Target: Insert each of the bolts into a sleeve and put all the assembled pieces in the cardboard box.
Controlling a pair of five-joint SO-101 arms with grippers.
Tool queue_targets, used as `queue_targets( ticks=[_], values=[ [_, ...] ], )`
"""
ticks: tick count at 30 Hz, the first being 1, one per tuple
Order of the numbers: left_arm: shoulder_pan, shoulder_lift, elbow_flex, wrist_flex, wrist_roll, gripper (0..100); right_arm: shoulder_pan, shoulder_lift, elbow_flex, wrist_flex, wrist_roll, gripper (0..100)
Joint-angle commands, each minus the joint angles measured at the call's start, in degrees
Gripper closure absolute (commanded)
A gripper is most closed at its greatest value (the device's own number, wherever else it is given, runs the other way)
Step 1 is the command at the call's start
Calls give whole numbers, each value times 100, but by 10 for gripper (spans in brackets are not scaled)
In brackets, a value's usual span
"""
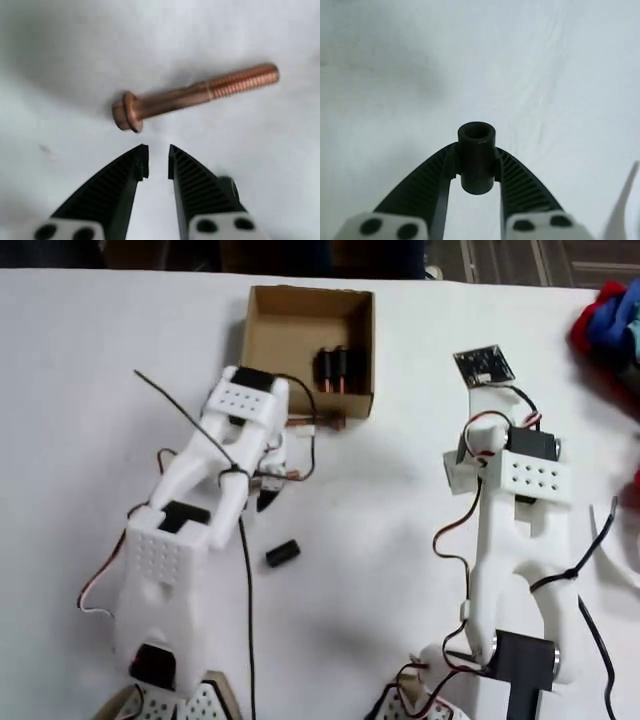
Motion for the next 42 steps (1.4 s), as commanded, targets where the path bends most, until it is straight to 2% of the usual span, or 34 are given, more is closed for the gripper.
queue_targets(
  ticks=[1,18,24,27,33,35,39,42],
  values=[
    [-229,-44,4,-281,62,906,22,-224,79,-154,-35,978],
    [-237,-18,-1640,-211,79,906,40,-268,334,-400,-35,978],
    [44,44,-1613,369,1240,899,40,-242,325,-409,-26,978],
    [167,105,-1648,387,1591,841,40,-233,325,-409,-26,978],
    [211,123,-1648,396,1530,722,40,-268,325,-409,-9,978],
    [185,132,-1604,378,1996,692,40,-268,325,-409,-9,978],
    [62,290,-1604,422,3736,644,40,-242,325,-409,-9,978],
    [62,519,-1596,448,4343,638,40,-251,325,-409,-9,978]
  ],
)
